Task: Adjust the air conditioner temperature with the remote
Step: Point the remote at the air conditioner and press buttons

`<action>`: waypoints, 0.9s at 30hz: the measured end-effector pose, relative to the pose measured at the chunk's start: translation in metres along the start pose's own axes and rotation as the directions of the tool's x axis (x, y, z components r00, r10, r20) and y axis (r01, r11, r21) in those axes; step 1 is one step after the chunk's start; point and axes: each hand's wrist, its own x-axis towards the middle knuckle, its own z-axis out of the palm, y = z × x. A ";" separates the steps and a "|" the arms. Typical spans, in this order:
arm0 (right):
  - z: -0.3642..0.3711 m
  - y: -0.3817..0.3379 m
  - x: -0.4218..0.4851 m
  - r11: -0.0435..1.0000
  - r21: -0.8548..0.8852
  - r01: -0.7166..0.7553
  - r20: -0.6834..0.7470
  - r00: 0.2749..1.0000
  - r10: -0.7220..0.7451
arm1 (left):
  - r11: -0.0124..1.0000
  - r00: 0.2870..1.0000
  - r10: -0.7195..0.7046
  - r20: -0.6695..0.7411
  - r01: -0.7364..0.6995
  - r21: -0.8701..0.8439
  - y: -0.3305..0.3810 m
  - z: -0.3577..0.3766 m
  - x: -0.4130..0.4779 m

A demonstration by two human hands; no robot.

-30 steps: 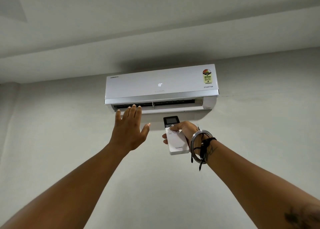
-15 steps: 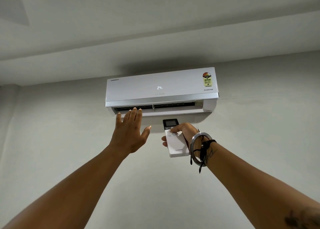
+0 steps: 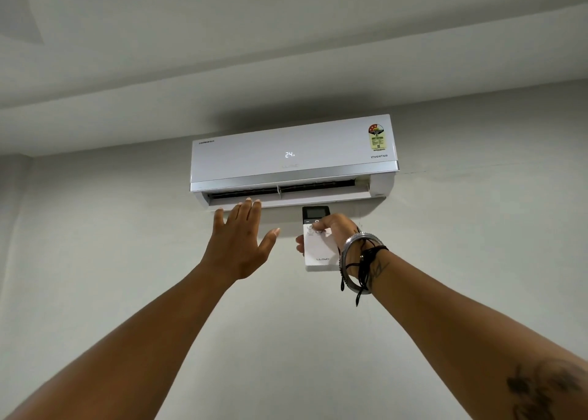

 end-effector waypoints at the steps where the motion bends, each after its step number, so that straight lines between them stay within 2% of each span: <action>1: 0.000 0.000 0.000 1.000 -0.005 0.002 -0.004 1.000 -0.003 | 1.000 1.000 -0.002 0.002 0.002 -0.003 0.000 0.000 0.000; 7: 0.001 -0.002 -0.007 0.992 -0.080 0.100 -0.040 0.994 -0.103 | 1.000 1.000 0.011 -0.013 -0.011 -0.015 0.002 -0.004 -0.002; 10: 0.004 -0.004 -0.015 0.975 -0.188 0.119 -0.094 0.986 -0.139 | 1.000 1.000 0.016 -0.016 -0.016 -0.022 0.003 -0.006 -0.003; 16: 0.007 -0.005 -0.019 0.944 -0.298 0.141 -0.237 0.947 -0.216 | 0.999 1.000 0.020 -0.019 -0.021 -0.034 0.004 -0.004 -0.005; 19: 0.007 0.001 -0.017 0.860 -0.504 0.078 -0.348 0.893 -0.285 | 1.000 1.000 0.014 -0.005 -0.014 -0.028 0.006 0.000 -0.010; 22: 0.001 0.014 -0.013 0.718 -0.696 -0.024 -0.366 0.872 -0.326 | 0.999 1.000 0.010 0.022 -0.010 -0.043 0.008 0.011 -0.024; 27: -0.023 0.054 -0.015 0.605 -0.782 -0.150 -0.402 0.864 -0.305 | 0.995 0.996 -0.001 0.093 0.010 -0.100 0.015 0.041 -0.067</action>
